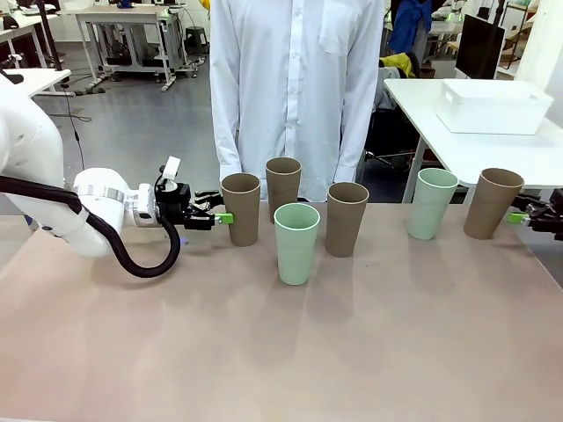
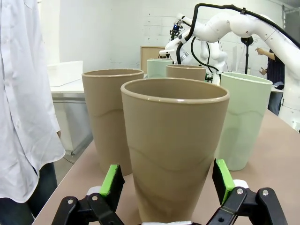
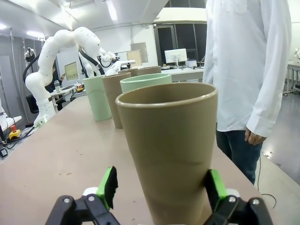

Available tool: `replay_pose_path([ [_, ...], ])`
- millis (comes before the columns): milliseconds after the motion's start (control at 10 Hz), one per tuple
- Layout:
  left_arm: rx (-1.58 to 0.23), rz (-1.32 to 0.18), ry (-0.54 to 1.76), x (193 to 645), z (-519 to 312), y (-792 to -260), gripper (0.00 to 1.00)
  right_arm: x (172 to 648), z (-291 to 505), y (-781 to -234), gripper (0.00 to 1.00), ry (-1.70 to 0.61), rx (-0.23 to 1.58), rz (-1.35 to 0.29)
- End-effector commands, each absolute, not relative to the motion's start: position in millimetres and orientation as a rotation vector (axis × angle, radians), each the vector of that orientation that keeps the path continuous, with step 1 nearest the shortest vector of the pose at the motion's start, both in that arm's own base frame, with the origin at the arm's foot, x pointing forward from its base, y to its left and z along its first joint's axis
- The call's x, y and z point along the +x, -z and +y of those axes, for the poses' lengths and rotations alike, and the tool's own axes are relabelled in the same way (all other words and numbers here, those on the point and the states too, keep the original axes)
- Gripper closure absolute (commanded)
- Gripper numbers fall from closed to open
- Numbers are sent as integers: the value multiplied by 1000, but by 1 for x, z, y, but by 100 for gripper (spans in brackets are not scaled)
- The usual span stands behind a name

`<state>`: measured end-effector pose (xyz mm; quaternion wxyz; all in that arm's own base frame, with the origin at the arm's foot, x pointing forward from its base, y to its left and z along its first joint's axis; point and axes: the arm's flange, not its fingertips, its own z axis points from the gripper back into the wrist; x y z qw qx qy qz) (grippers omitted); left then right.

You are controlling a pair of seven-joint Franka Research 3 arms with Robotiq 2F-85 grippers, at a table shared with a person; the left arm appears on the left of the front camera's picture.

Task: Stack the cups and store them in the basket.
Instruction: Pick up two Reusable plastic cups , one in each hand.

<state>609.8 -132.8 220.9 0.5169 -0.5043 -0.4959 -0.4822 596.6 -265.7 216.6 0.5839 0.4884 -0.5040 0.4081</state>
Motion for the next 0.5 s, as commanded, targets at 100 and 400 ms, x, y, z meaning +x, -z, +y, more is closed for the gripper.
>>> replay_pose_path([
  [100, -1204, -1188, 1142, 618, -147, -219, 0, 596, -251, -223, 0, -917, 1155, -1148],
  [400, -1215, -1192, 1151, 617, -156, -220, 0, 597, -242, -222, 0, -923, 1165, -1124],
])
